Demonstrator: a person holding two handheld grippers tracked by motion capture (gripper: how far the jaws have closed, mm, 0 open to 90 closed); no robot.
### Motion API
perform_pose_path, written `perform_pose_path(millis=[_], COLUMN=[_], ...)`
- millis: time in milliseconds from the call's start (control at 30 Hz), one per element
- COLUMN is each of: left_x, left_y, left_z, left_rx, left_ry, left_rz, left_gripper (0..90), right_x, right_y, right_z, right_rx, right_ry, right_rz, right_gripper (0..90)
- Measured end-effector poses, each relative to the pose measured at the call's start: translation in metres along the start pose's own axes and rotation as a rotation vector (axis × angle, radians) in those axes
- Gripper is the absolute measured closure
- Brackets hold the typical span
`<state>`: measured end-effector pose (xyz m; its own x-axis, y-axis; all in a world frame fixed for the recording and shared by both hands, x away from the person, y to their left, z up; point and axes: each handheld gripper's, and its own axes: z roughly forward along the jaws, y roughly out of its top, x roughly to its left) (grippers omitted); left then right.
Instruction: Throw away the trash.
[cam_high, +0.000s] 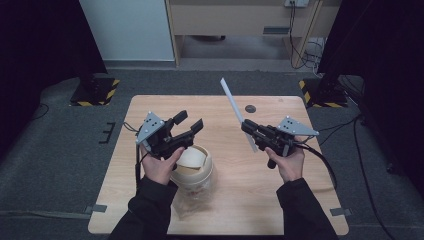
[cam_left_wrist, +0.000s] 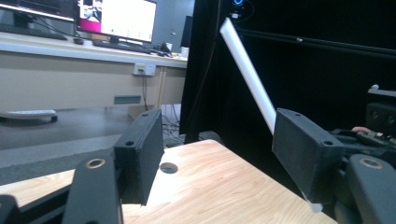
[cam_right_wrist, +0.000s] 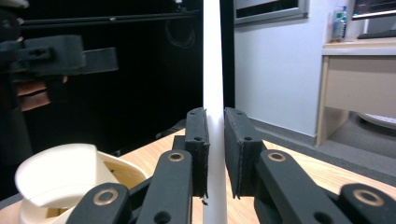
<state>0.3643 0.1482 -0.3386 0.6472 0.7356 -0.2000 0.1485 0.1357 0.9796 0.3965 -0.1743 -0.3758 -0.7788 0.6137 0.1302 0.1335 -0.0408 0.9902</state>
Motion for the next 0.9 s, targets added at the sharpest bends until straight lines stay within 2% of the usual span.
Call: perform_pose_path(millis=[200,533,700,900], left_x=[-0.009,-0.012,-0.020,-0.032], left_y=[0.005,0.011,0.015,0.019], left_z=[0.005,-0.002,0.002,0.011], left_rx=[-0.007,-0.026,-0.020,-0.010], left_ry=[-0.021,-0.025,-0.031,-0.031], left_rz=[0.001,0.007,0.002,0.006], left_gripper=[35.5,36.1,37.7,40.3], right_x=[0.005,0.021,0.029,0.031], right_y=[-0.003,0.004,0.004,0.003], right_z=[0.002,0.006,0.010,0.009], right_rx=[-0.004,-0.009,-0.025,-0.030], right_ry=[0.041,0.079,0.112,0.123], right_rz=[0.003,-0.028,-0.025,-0.024], right_gripper=[80.2,80.2,80.1,80.2])
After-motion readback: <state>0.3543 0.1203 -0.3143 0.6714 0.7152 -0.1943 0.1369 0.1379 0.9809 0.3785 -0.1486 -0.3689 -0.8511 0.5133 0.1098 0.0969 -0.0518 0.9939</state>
